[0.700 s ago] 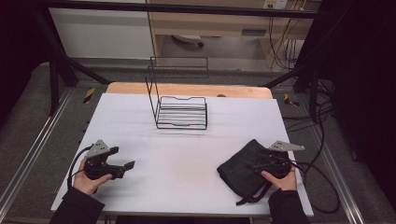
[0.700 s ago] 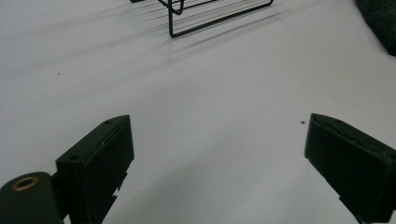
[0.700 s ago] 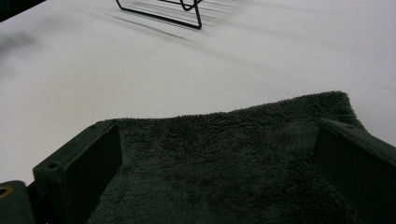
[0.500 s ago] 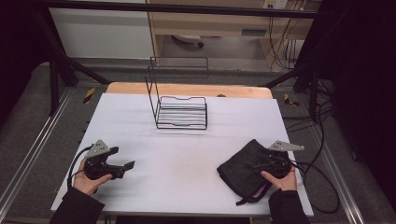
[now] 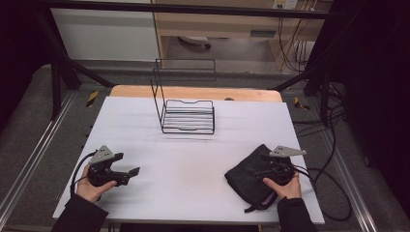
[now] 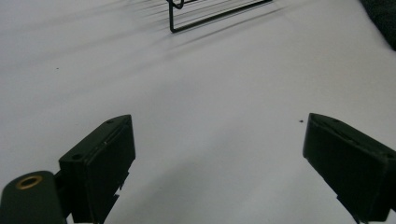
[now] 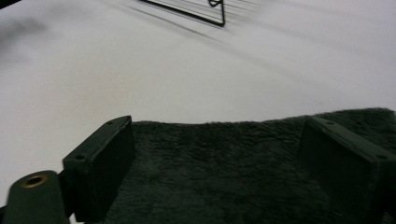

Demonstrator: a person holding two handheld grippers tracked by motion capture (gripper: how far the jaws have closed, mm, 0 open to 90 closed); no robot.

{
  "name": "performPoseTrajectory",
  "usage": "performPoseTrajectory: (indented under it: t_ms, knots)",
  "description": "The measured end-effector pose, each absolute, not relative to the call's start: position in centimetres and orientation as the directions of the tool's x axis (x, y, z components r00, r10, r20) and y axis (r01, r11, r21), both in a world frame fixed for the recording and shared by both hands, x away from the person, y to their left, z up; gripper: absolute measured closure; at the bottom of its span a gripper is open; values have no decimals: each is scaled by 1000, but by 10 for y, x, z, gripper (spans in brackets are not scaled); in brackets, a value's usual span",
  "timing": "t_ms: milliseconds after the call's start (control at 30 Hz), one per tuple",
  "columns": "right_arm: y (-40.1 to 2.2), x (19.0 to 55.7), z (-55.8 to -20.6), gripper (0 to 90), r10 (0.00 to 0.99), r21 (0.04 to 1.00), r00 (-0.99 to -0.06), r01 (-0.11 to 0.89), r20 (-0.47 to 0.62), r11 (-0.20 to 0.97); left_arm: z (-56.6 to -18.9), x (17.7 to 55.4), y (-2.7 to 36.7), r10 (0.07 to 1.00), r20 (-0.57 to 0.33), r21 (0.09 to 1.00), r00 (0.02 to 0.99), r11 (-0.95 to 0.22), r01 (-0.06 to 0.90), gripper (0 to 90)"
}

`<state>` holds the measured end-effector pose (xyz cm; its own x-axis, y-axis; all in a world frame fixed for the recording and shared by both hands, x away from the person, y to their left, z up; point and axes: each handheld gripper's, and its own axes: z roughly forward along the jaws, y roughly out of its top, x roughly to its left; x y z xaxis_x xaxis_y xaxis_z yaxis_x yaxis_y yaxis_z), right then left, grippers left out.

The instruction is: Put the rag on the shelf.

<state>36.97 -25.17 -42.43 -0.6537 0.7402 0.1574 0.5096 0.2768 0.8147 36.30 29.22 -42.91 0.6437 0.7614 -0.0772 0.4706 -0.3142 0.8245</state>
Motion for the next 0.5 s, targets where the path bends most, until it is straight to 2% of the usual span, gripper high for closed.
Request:
performPoseTrajectory:
  t_ms: [33, 133, 200, 300, 333, 500]
  knots:
    - [-245, 369, -424, 173, 722, 810, -675, 504, 154, 298, -429, 363, 292, 764, -79, 823, 641, -313, 475, 96]
    - [-239, 368, -423, 209, 706, 806, -693, 496, 143, 324, -430, 363, 292, 762, -76, 821, 643, -318, 474, 98]
    - [-228, 365, -423, 272, 680, 797, -722, 482, 126, 364, -430, 363, 292, 762, -74, 820, 643, -320, 475, 100]
    - [-219, 364, -423, 289, 664, 783, -739, 478, 115, 398, -430, 363, 292, 762, -74, 819, 643, -321, 475, 102]
    - [-209, 363, -425, 338, 645, 770, -758, 469, 98, 434, -430, 363, 292, 763, -73, 819, 643, -322, 475, 103]
    - [-190, 359, -429, 437, 610, 744, -790, 446, 65, 498, -430, 362, 292, 764, -72, 818, 642, -323, 476, 106]
